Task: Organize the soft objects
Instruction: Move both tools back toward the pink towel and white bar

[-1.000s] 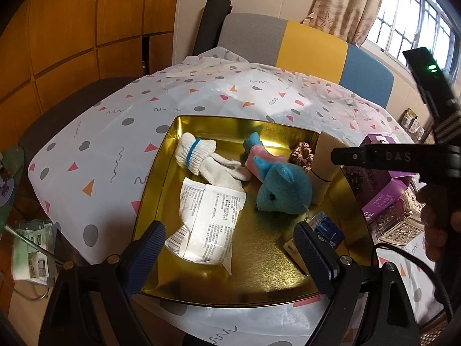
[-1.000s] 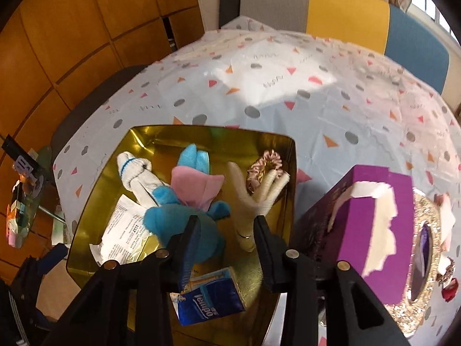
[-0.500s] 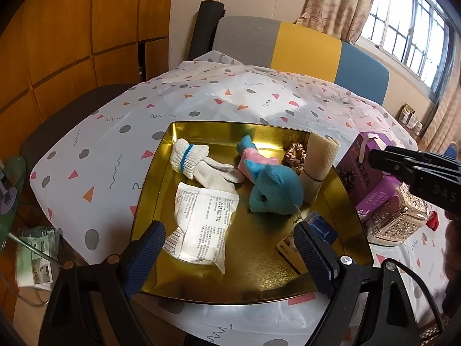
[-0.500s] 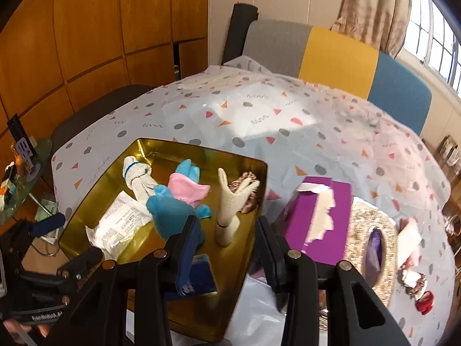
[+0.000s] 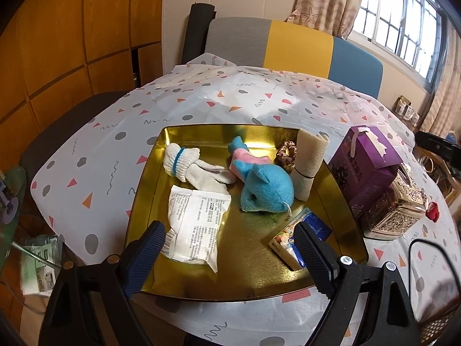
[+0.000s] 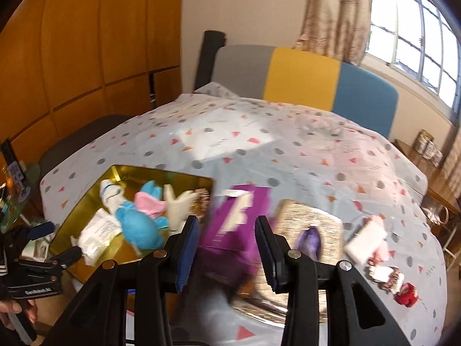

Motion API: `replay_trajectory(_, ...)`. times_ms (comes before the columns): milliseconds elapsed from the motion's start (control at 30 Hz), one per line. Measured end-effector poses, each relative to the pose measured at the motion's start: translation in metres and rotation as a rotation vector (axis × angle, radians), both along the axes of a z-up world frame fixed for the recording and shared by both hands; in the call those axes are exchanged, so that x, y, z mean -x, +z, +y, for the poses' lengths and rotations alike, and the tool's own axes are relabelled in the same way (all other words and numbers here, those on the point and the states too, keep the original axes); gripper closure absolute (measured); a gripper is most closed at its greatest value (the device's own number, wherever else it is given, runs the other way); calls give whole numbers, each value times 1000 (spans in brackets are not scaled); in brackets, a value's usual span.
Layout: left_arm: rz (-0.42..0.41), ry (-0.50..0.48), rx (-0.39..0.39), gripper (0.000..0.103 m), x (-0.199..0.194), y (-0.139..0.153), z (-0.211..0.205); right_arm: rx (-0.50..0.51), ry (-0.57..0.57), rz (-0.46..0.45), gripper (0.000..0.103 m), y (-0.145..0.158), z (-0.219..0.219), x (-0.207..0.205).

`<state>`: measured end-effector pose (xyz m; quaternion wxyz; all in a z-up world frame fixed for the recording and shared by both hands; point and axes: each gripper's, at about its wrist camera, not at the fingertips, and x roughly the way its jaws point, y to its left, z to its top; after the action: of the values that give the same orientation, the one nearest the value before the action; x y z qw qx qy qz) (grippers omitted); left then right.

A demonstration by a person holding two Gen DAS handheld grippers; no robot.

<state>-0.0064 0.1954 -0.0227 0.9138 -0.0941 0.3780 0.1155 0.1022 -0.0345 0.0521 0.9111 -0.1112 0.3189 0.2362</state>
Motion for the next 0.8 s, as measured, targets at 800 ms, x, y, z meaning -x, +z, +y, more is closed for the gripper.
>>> replay_trajectory(800,-3,-96,-79,12,-10,15,-42,-24,-658,115,63,-51,-263,-64)
